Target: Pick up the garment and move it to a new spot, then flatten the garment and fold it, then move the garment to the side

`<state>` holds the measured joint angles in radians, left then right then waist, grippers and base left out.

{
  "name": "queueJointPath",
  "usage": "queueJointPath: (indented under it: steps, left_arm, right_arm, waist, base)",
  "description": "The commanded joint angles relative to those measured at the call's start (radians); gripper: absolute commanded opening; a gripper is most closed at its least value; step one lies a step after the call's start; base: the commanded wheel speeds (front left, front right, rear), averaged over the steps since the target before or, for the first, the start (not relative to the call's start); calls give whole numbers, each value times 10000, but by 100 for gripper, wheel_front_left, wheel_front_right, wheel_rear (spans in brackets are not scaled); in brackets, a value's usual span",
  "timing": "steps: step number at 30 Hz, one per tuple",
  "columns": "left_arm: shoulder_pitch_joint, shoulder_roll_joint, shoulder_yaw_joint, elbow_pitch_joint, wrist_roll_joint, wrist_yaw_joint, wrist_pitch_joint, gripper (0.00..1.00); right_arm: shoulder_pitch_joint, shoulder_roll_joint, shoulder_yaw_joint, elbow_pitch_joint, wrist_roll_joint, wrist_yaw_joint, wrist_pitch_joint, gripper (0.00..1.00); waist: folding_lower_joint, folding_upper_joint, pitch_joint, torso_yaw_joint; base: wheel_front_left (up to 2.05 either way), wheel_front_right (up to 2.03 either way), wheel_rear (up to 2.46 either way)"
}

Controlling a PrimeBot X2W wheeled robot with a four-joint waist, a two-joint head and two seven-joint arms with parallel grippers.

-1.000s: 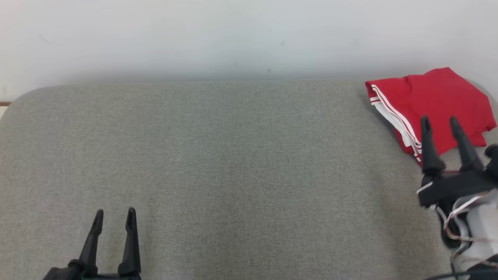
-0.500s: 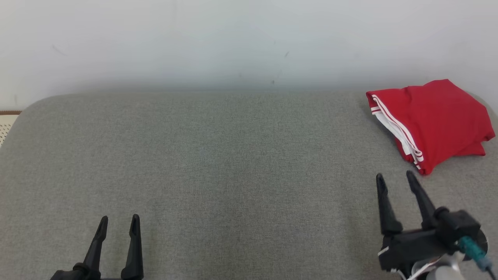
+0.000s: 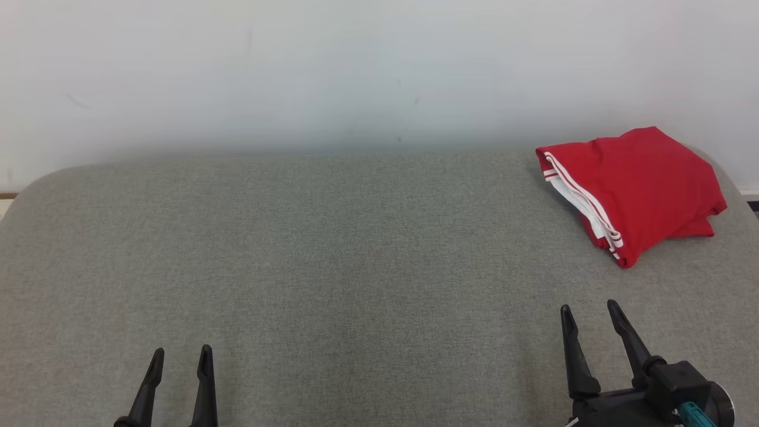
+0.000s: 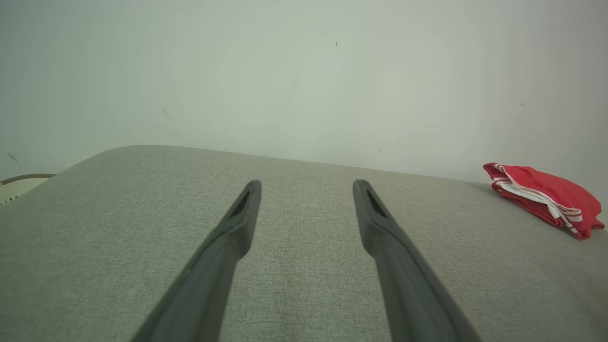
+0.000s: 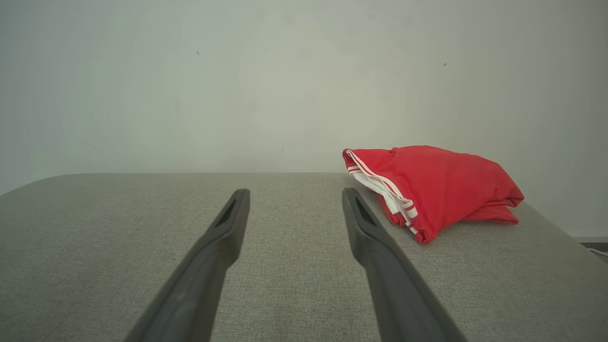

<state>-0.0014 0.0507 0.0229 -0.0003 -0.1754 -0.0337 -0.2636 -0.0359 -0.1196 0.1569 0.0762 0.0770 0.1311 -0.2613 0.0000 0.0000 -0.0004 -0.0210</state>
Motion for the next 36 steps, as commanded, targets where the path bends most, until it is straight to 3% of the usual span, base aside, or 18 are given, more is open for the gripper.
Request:
queueJointPath:
  steps: [1, 20, 21, 25, 36]
  left_arm:
    - [85, 5, 8, 16, 142, -13, -11, 100]
    - [128, 3, 74, 227, 269, 120, -10, 100]
    - [6, -4, 42, 269, 245, 115, 2, 0]
    - [-6, -23, 47, 661, 154, 82, 79, 0]
    - [-571, -18, 375, 1312, -1914, -79, 757, 0]
  right_arm:
    - [86, 57, 49, -51, -128, -8, -47, 100]
    - [37, 65, 172, -27, -39, -8, -47, 100]
    - [52, 121, 175, 17, -55, 0, 2, 0]
    - [187, 148, 185, 341, 54, 0, 72, 0]
    - [-347, 178, -78, 905, 2424, -1, 479, 0]
  waist:
    - [0, 0, -1, -64]
    - [0, 0, 97, -20]
    - [0, 0, 96, -20]
    - [0, 0, 97, -19]
    - [0, 0, 104, 2]
  base:
    - [0, 0, 0]
    - [0, 0, 0]
    - [0, 0, 0]
    - [0, 0, 0]
    - [0, 0, 0]
